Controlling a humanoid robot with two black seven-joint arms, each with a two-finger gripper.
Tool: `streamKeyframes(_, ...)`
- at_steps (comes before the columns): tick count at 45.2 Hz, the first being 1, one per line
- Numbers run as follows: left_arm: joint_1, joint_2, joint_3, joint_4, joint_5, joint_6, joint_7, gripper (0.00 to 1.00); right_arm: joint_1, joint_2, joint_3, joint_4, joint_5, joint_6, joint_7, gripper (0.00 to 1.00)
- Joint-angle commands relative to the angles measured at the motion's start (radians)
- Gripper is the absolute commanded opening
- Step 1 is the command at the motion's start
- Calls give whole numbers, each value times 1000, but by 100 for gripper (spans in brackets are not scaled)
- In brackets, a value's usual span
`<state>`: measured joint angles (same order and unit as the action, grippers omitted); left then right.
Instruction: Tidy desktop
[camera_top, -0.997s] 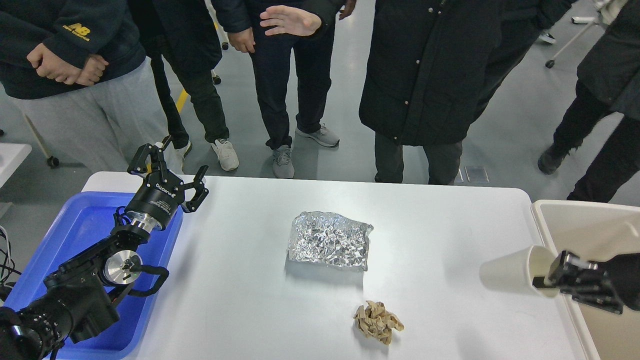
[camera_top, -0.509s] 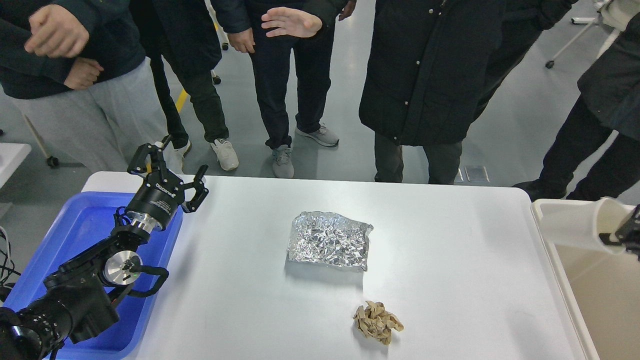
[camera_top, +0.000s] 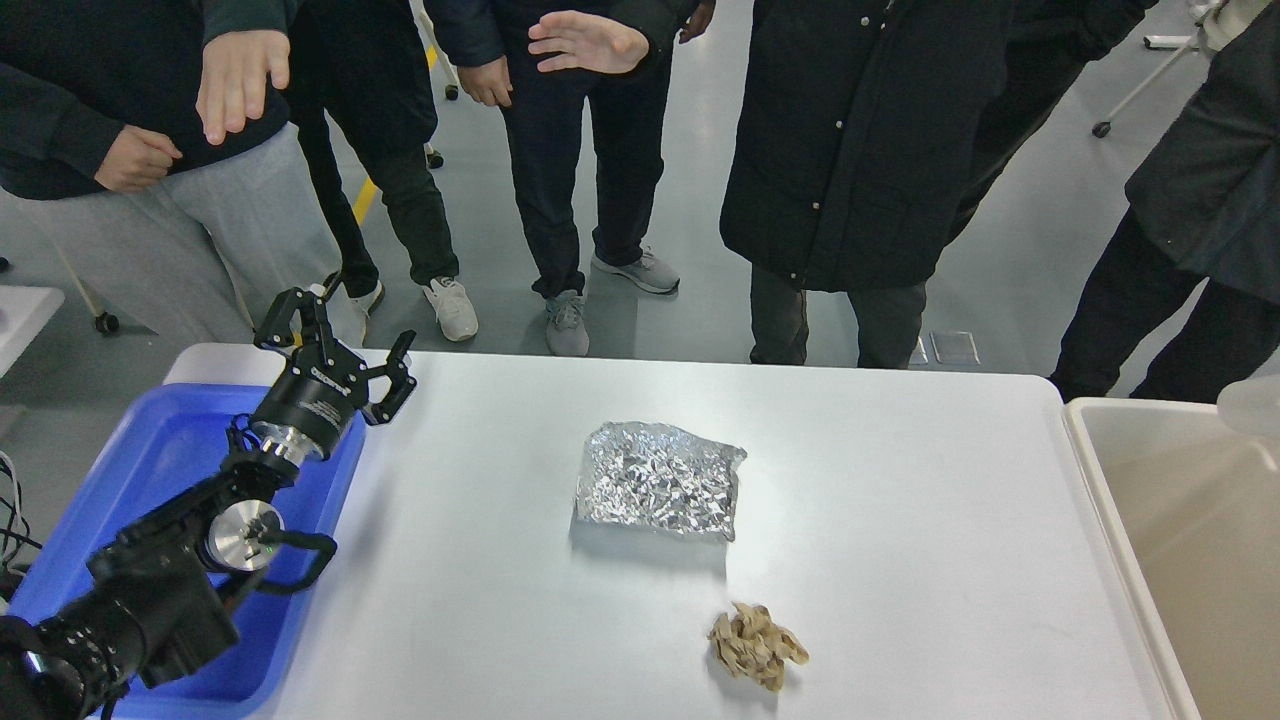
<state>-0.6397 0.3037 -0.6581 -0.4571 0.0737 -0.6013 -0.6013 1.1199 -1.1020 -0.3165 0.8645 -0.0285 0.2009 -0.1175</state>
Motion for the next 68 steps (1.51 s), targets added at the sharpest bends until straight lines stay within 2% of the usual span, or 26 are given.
streamKeyframes(1,0,0,0,0,0,0,0,100,-182,247,39,-416,189,-32,2,0)
streamKeyframes(11,0,0,0,0,1,0,0,100,-340,500,217,-800,196,-31,-7,0)
streamKeyframes(17,0,0,0,0,0,0,0,100,-383,588,309,-913,193,-37,-7,0)
streamKeyframes(30,0,0,0,0,0,0,0,100,-460,639,456,-926,188,-75,-8,0)
streamKeyframes(67,0,0,0,0,0,0,0,100,-588,665,556,-926,199,-75,-5,0)
streamKeyframes(68,0,0,0,0,0,0,0,100,-588,668,556,-926,199,-74,-5,4)
